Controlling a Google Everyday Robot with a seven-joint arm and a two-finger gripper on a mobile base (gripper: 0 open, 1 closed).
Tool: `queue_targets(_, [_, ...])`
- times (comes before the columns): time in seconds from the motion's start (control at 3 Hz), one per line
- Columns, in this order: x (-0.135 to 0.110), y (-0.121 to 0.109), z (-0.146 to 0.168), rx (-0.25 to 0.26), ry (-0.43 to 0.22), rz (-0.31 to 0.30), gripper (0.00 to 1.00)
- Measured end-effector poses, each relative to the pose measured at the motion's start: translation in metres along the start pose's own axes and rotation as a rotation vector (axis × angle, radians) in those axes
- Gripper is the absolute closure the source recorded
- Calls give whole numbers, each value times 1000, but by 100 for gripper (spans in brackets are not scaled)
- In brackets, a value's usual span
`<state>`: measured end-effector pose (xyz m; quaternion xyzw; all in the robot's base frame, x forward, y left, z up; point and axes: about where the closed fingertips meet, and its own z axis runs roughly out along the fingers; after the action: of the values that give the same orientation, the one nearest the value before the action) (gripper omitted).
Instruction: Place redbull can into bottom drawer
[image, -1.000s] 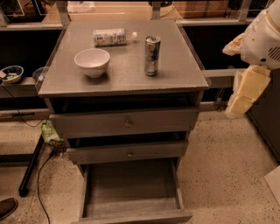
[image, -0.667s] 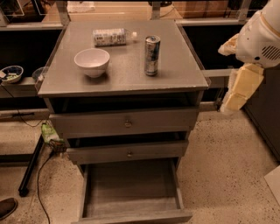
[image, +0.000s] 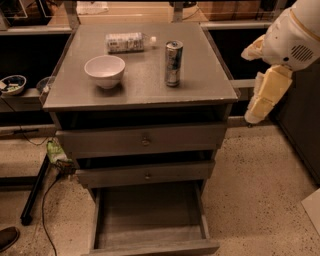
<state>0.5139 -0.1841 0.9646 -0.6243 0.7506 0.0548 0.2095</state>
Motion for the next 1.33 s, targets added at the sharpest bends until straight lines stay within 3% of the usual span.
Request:
queue_targets(0.33, [1,-5,4,4,-34,26,0])
queue_targets(0.67, [-4,-28,16,28,-149,66,0])
queue_targets(1.33, [-35,-80,43,45,-282,84,0])
